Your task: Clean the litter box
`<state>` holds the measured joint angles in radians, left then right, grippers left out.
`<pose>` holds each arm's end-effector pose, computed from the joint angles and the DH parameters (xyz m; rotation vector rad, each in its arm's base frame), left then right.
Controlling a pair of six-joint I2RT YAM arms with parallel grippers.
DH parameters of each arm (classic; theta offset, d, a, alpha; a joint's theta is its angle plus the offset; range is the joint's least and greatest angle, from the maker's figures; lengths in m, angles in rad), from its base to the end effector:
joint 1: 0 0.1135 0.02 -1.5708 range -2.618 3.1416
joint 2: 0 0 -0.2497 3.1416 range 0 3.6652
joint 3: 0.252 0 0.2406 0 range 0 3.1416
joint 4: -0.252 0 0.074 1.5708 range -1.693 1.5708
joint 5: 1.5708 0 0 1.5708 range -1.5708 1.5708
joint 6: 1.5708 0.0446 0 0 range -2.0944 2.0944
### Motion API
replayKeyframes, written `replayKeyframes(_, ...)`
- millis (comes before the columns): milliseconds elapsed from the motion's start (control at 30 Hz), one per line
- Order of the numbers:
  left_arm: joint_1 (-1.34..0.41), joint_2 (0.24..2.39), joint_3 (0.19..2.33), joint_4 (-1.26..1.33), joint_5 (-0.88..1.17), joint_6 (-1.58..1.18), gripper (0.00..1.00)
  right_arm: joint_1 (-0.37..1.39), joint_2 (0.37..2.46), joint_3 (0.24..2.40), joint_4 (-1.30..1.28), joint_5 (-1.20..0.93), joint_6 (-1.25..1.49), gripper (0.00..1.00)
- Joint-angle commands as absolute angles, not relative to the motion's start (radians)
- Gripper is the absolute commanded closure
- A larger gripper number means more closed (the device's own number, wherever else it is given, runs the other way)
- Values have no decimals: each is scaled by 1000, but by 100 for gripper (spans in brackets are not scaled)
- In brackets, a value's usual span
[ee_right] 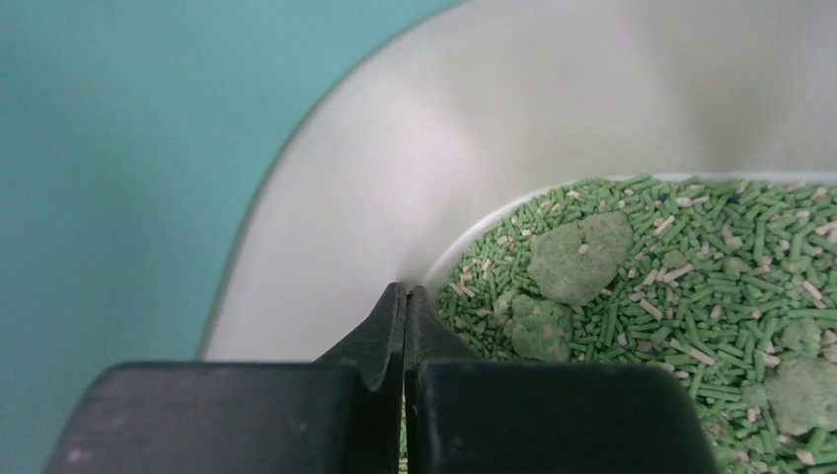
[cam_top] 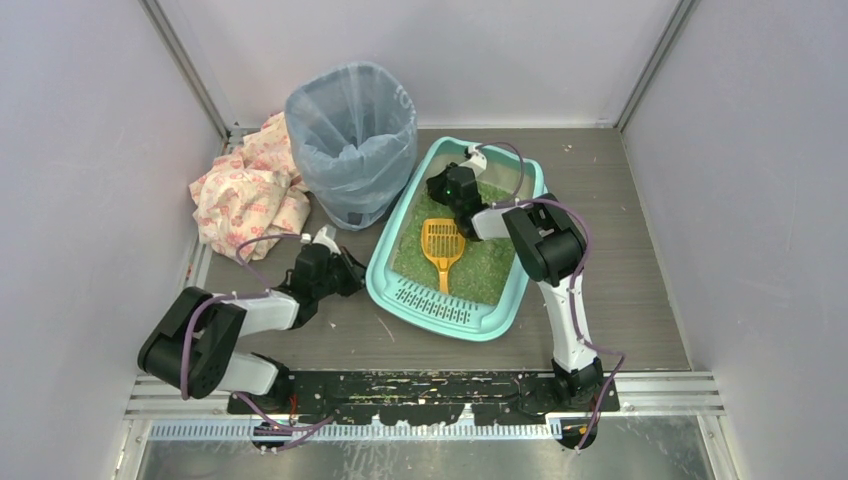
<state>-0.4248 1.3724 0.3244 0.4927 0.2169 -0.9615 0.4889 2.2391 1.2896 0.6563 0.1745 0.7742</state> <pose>0.2138 -0.1072 0.1244 -0.4740 2.2477 -1.0073 0.4204 0.2149 0.1209 0.3958 1.8797 0.7052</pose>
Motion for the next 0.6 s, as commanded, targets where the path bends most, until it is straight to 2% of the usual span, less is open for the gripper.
replayKeyframes(0, -466, 1409, 342, 595, 288, -974, 100, 504, 2219, 1359, 712, 168, 776, 99)
replayKeyframes(567, -601, 1647, 429, 769, 327, -1061, 100, 451, 2188, 1336, 689, 146, 756, 99)
